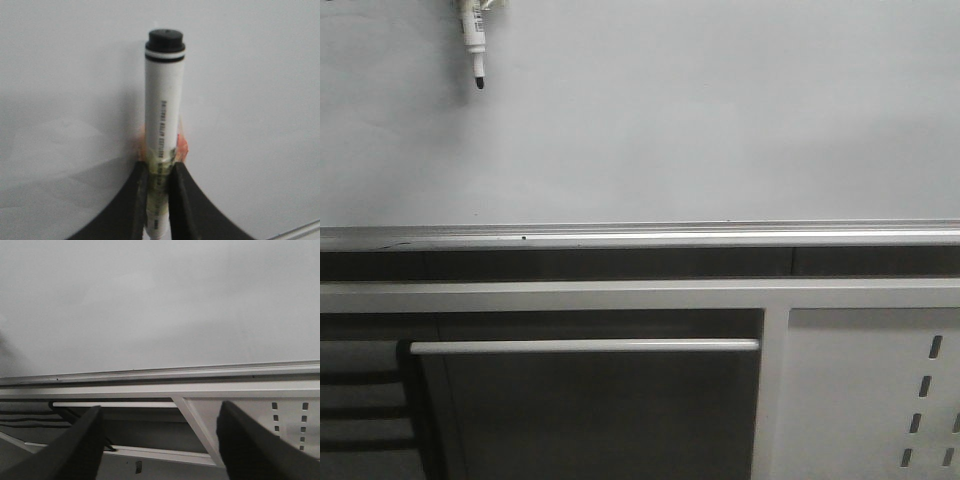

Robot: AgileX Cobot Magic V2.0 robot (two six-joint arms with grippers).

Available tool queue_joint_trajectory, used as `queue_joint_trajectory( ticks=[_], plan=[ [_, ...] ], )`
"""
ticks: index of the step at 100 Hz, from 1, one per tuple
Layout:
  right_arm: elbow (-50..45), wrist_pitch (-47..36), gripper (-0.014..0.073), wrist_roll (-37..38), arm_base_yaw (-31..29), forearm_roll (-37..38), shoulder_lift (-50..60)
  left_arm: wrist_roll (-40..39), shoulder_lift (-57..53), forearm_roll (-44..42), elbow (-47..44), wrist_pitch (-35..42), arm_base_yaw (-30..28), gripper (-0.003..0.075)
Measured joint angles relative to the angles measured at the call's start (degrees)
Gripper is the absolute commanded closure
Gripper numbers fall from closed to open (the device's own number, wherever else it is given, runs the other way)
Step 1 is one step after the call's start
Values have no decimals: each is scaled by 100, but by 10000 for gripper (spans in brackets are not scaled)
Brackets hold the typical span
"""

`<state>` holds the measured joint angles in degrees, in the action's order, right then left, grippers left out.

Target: Write number 1 on whiteboard

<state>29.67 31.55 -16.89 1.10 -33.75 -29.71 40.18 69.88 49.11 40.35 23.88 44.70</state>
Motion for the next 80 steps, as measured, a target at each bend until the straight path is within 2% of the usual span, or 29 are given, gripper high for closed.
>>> queue_joint_trajectory(
  ticks=[17, 28, 41, 57, 67, 80],
  plan=[
    [26, 114, 157, -14, 0, -10, 0, 94, -134, -460, 0, -809, 12, 741],
    [194, 403, 157, -342, 9, -193, -91, 103, -255, -871, 0, -1369, 100, 741],
    [602, 996, 157, -1101, 140, -786, -456, 130, -306, -1381, 0, -1935, 383, 741],
    [1279, 1894, 157, -1934, 342, -1390, -1207, 130, -306, -1909, 0, -2388, 998, 741],
    [1817, 2474, 157, -2205, 485, -1508, -1786, 143, -306, -2107, 0, -2488, 1359, 741],
    [2494, 3040, 157, -2318, 686, -1553, -2409, 142, -271, -2173, 0, -2619, 1536, 741]
  ],
)
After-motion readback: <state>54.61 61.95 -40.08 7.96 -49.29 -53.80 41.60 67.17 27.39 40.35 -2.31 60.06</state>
